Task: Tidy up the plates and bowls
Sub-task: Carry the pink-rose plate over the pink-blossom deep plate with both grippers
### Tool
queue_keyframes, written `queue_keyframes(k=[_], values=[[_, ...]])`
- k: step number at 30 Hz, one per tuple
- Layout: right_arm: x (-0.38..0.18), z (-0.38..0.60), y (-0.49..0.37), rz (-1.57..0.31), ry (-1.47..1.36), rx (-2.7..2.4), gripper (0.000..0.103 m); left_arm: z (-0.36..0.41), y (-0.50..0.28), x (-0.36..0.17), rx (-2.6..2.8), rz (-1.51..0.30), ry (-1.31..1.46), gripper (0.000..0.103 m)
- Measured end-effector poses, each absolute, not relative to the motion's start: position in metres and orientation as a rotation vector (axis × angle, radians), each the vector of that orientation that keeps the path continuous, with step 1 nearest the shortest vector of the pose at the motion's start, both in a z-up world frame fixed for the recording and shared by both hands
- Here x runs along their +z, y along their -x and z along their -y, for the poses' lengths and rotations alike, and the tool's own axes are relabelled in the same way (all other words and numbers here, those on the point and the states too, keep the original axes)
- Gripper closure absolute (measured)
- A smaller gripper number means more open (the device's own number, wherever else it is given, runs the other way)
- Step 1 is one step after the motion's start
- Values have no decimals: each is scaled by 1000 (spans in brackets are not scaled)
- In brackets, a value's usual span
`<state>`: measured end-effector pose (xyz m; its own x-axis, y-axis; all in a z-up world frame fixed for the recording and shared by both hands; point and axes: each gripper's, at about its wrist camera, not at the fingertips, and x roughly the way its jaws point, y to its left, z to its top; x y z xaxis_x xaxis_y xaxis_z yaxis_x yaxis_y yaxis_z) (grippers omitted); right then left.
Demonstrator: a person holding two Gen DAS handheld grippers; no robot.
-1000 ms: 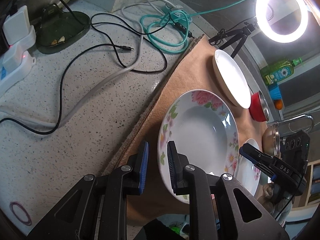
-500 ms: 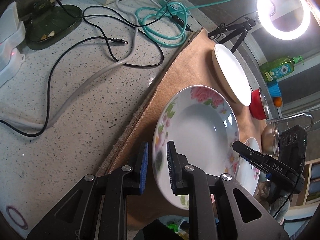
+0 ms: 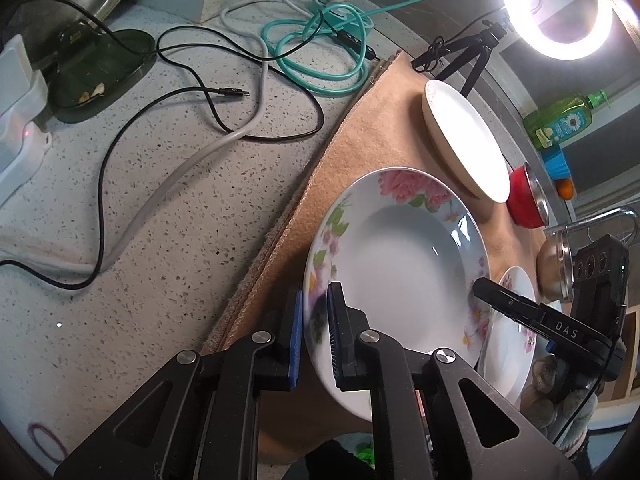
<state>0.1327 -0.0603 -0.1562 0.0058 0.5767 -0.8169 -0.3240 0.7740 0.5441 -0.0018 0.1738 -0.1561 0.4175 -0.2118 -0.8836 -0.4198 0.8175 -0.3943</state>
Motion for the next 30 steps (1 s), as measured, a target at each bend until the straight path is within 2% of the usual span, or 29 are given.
queue_keyframes(k=[17,30], values=[[-134,76,-120,-1323,-229,708,94,-158,-3,-127,109,-1111,549,93],[-119,140,-104,-1294,-317,606,94,-111,-23,-117,-19,-1116,489,93]])
